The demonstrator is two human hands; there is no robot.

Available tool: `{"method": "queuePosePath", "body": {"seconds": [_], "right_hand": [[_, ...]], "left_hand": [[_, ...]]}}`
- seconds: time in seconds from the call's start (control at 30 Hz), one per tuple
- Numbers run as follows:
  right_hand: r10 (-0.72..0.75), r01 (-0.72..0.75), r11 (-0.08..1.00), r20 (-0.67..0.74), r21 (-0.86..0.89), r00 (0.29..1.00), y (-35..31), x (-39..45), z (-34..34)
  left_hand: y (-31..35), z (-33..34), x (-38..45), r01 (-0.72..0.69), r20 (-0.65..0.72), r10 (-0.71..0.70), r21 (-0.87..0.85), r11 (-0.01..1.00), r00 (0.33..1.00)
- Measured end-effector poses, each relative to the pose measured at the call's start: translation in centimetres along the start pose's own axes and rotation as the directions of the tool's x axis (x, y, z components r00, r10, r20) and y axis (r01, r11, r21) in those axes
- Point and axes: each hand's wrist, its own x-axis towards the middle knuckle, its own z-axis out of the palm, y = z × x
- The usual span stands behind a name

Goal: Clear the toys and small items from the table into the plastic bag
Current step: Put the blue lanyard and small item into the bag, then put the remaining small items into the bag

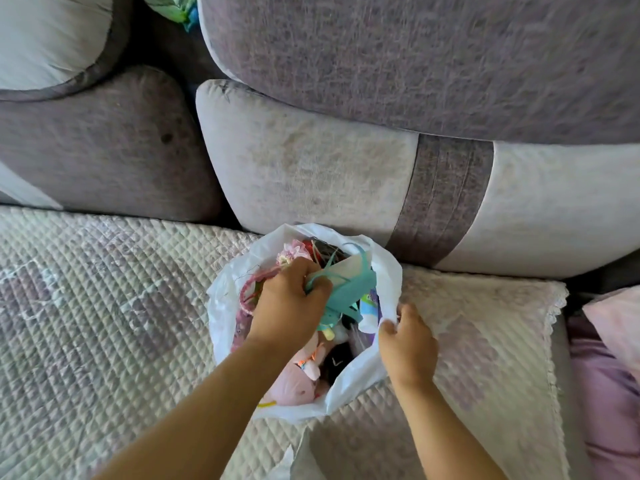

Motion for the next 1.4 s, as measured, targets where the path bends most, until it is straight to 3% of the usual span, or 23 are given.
{"method": "queuePosePath", "body": {"seconds": [0.3,0.43,0.57,0.7,0.83,1.0,1.1,1.17,1.27,1.4], "right_hand": [[-0.019,0.026,0.994,-0.066,0.109,0.998,0.6,-0.4,-0.5],[-0.027,0.049,0.979,-0.112,0.198,0.993,0.2,-0.9,-0.7],[-0.044,0.071,0.965,-0.111,0.251,0.993,-0.1,-1.1,-0.8],[-0.059,0.086,0.960,-0.110,0.266,0.992,-0.1,-1.2,-0.8],[-0.094,0.116,0.955,-0.090,0.273,0.991,0.1,-1.5,-0.9],[-0.127,0.146,0.957,-0.090,0.252,0.988,0.3,-2.1,-1.3],[-0.146,0.152,0.965,-0.046,0.214,0.988,0.3,-2.7,-1.6],[-0.167,0.170,0.969,-0.033,0.180,0.985,0.0,-3.3,-1.9],[-0.221,0.226,0.967,-0.059,0.118,0.974,-0.6,-4.8,-2.5],[-0.370,0.374,0.922,-0.056,0.102,0.927,-2.6,-8.3,-3.0]], "left_hand": [[-1.7,2.2,3.7,0.091,0.114,-0.124,0.263,0.961,0.986],[-2.6,3.9,3.6,-0.026,0.133,-0.042,0.473,0.881,0.990],[-3.5,5.6,2.5,-0.130,0.208,0.034,0.469,0.874,0.978],[-4.1,6.8,2.6,-0.239,0.448,-0.005,0.485,0.841,0.894],[-4.9,7.2,3.0,-0.248,0.617,-0.003,0.320,0.914,0.787],[-5.6,6.5,1.0,-0.321,0.465,0.246,0.089,0.943,0.851],[-5.8,4.8,-0.6,-0.318,0.300,0.281,0.082,0.945,0.912],[-6.0,3.5,-1.7,-0.265,0.231,0.235,0.106,0.959,0.944],[-6.8,1.4,-3.5,-0.092,0.230,0.059,0.139,0.986,0.971],[-8.9,-2.7,-7.2,0.078,0.289,-0.137,0.206,0.975,0.947]]}}
